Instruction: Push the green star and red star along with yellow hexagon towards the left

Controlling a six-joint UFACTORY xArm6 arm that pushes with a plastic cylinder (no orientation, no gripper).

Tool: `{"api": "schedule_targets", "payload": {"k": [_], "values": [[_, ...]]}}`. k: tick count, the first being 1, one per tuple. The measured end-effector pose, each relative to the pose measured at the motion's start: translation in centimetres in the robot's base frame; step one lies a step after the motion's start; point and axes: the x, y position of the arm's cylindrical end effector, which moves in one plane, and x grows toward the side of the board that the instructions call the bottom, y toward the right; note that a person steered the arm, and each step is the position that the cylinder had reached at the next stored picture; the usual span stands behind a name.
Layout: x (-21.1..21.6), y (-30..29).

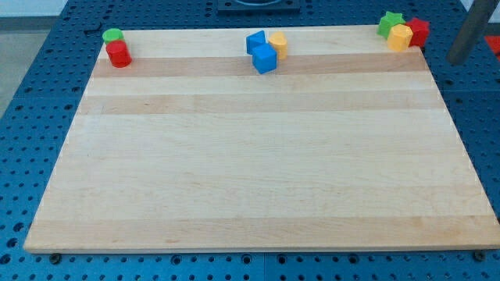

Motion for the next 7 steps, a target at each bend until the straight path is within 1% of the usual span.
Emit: {"api": "schedule_targets", "payload": {"k": [2,4,6,7], "values": [[-7.2,0.0],[-6.4,-0.3],[-8.3,-4.1],[-8.4,-5.1]]}}
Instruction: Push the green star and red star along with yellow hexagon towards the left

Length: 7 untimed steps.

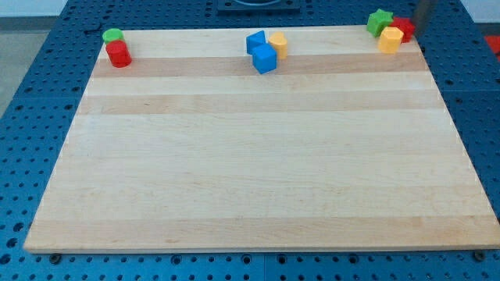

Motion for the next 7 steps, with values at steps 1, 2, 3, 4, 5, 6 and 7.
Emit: {"api": "schedule_targets", "payload": {"k": [1,2,3,4,5,6,7], "values": [[0.0,-2.4],[0.0,-6.2],[0.0,-9.5],[0.4,-12.4],[1.5,-15.3],[3.3,-17.9],[4.2,-17.9]]}}
